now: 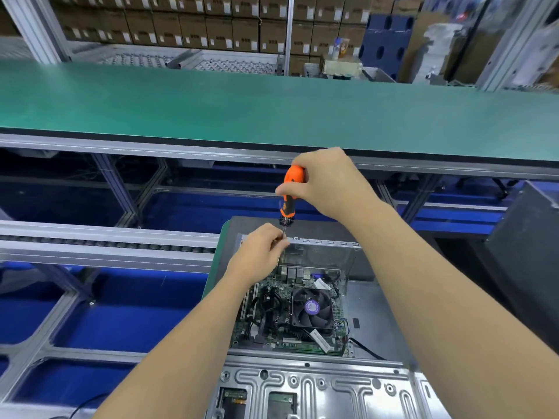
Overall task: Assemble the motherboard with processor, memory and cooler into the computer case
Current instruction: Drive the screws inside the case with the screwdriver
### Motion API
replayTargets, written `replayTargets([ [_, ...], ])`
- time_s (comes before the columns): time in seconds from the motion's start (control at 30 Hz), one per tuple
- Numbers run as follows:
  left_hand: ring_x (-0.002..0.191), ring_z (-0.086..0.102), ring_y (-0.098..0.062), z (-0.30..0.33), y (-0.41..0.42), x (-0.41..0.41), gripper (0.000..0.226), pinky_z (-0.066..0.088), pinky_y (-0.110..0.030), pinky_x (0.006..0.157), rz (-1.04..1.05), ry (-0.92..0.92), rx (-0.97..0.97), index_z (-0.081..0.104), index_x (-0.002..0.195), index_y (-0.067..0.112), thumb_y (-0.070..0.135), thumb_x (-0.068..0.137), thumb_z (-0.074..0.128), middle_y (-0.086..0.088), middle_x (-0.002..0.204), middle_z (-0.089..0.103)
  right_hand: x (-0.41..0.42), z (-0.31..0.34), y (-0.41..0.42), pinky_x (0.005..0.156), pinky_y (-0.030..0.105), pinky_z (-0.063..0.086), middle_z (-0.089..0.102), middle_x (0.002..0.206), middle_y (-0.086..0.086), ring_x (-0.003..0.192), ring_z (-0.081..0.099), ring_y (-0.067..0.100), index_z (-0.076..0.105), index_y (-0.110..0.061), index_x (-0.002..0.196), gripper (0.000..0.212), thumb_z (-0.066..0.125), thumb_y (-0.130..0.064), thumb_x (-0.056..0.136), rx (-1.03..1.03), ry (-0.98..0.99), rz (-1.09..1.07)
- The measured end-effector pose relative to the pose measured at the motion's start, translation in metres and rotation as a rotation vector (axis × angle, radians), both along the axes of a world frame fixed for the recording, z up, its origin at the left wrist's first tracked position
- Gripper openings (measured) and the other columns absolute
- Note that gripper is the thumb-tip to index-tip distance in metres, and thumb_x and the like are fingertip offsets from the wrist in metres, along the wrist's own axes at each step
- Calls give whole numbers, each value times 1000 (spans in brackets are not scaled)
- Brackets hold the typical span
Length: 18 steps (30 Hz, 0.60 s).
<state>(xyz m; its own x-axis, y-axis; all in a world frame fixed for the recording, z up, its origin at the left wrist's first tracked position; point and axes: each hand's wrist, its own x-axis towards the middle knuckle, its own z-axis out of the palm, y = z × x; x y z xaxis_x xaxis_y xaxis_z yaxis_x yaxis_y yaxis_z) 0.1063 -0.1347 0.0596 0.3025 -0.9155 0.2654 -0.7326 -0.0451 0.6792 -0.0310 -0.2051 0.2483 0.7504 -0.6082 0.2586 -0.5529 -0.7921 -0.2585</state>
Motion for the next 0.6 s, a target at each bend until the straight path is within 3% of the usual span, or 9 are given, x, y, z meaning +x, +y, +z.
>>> replayTargets([
  [0.07,84,59,-14,0,0,0,14,50,-32,78,10,-9,-7,65,94,16,26,99,58,4,93,66,0,-3,-1,71,34,44,59,89,0,84,57,23,61,-17,89,42,66,-59,88,-12,31,-26],
  [0.13,81,59,-17,-1,1,1,15,51,-39,76,15,2,4,62,89,16,22,101,55,2,89,66,-1,-5,1,92,38,48,60,124,2,109,58,24,63,-18,121,39,67,-45,93,38,9,85],
  [0.17,80,57,-19,0,1,1,16,50,-41,75,13,10,21,59,87,16,20,101,53,1,87,64,-3,-7,3,99,39,48,60,131,1,114,57,23,58,-20,134,43,68,-33,94,88,-24,140],
  [0.23,81,56,-21,1,2,0,17,49,-44,77,3,12,51,57,89,14,19,103,50,-1,87,60,-2,-8,2,90,36,51,65,106,-3,93,57,17,64,-21,127,35,70,-25,93,118,-79,146],
  [0.3,80,56,-18,3,2,-2,15,50,-38,75,9,16,56,57,91,16,24,102,51,2,87,59,1,-7,-2,71,32,48,60,81,-8,73,51,8,69,-20,100,21,75,-36,88,61,-96,82],
  [0.33,76,57,-14,4,2,-2,14,49,-32,71,27,26,48,58,90,20,28,101,54,5,84,60,2,-7,-4,67,31,46,59,77,-9,70,50,6,67,-20,92,25,76,-42,86,45,-92,52],
  [0.4,65,54,-11,5,3,-1,16,44,-29,62,64,27,8,59,86,21,29,99,58,7,73,60,1,-9,-4,72,32,50,66,89,-5,80,58,11,66,-21,102,31,76,-45,85,87,-116,61],
  [0.5,60,47,-17,5,5,-1,22,42,-39,60,33,45,-7,57,81,11,23,100,57,0,67,56,-2,-21,1,97,39,52,65,128,1,110,62,21,50,-27,143,62,75,-39,88,238,-139,118],
  [0.6,67,52,-22,7,4,-2,22,46,-44,67,12,32,-5,60,83,10,24,100,56,-3,72,60,-1,-32,2,96,38,53,68,116,0,102,65,17,51,-29,142,54,72,-28,93,289,-281,103],
])
